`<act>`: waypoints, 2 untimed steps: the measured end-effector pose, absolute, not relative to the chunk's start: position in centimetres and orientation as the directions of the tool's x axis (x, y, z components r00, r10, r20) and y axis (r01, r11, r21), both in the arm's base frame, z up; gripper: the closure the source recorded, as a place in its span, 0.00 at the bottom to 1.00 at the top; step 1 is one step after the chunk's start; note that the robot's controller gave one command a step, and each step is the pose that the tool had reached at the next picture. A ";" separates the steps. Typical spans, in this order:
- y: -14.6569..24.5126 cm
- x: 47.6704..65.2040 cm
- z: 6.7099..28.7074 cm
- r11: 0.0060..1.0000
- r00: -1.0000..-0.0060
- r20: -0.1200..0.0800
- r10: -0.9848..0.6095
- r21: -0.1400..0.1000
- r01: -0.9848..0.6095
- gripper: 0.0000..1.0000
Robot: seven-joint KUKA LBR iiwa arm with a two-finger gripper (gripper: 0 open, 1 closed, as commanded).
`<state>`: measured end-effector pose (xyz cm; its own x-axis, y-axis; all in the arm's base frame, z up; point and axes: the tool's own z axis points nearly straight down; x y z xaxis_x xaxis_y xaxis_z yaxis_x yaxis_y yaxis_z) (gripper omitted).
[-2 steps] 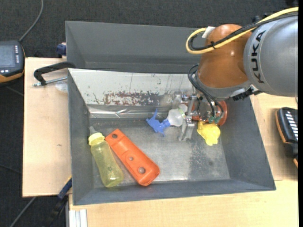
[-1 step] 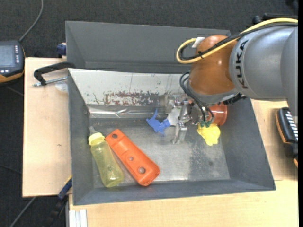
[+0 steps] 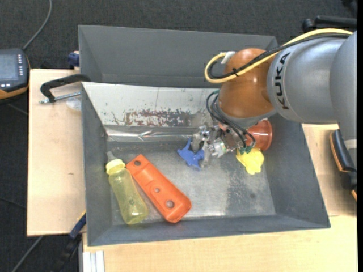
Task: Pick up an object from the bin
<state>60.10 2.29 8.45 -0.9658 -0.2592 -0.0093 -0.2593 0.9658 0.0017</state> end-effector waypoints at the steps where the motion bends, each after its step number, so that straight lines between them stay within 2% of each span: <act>1: 2.3 60.1 8.4 0.966 -0.966 -0.009 -0.259 0.002 -0.259 1.00; 2: 1.8 59.9 7.3 0.965 -0.965 -0.016 -0.261 0.003 -0.261 1.00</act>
Offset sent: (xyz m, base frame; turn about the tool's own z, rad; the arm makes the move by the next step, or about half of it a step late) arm -0.0042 -0.0063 -0.0145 -0.0027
